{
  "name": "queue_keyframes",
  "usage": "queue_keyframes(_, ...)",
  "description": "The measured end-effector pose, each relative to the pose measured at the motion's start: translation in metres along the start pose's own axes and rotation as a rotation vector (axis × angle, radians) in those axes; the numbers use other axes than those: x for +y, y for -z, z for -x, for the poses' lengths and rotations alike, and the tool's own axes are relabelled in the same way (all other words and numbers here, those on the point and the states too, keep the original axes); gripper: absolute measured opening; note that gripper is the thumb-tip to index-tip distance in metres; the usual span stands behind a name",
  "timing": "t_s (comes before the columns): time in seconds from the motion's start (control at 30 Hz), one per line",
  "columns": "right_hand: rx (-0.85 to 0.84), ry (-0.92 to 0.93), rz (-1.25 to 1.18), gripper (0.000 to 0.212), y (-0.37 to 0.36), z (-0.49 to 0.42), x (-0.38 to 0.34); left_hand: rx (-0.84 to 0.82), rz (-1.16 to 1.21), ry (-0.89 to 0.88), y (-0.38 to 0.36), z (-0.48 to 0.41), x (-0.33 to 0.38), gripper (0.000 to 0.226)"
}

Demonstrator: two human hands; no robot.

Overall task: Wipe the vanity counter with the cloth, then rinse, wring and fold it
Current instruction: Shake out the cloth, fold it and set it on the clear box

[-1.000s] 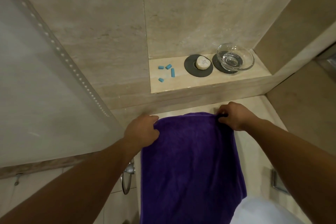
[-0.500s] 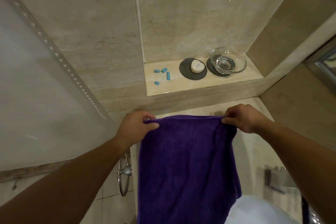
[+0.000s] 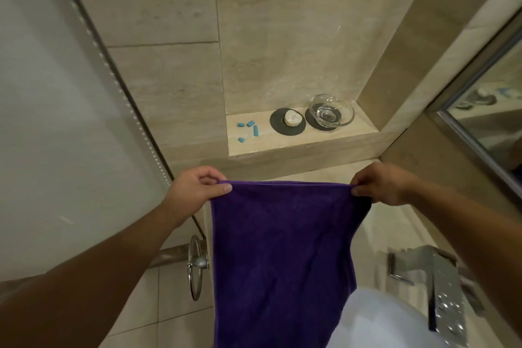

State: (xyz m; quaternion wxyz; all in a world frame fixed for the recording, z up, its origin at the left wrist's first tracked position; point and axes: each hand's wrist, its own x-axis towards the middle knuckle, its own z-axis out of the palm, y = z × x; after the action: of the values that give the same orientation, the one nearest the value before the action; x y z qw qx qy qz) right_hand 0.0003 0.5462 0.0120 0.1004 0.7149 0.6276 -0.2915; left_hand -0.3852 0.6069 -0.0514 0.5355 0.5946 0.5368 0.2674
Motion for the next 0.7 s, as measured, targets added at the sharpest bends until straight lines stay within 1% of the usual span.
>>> queue_keyframes(0.07, 0.003, 0.004, 0.022, 0.016, 0.01, 0.016, -0.006, 0.011, 0.026, -0.003, 0.003, 0.009, 0.013, 0.013)
queue_keyframes(0.13, 0.03, 0.007, 0.039, 0.013, 0.024, 0.034, -0.014, 0.028, -0.006, -0.025, 0.008, 0.02, 0.027, 0.011)
queue_keyframes(0.27, 0.147, -0.007, -0.011, 0.008, 0.051, 0.075, -0.028, 0.083, -0.059, -0.083, 0.025, 0.043, 0.055, 0.02)
queue_keyframes(0.37, 0.213, -0.003, -0.042, 0.009, 0.066, 0.108, -0.037, 0.076, -0.065, -0.127, 0.035, 0.064, 0.082, 0.02)
queue_keyframes(0.53, 0.253, 0.02, 0.026, 0.01, 0.09, 0.163, -0.05, 0.095, -0.13, -0.212, 0.056, 0.103, 0.13, 0.018)
queue_keyframes(0.7, 0.285, 0.062, -0.038, 0.013, 0.112, 0.218, -0.072, 0.094, -0.206, -0.288, 0.085, 0.146, 0.173, 0.012)
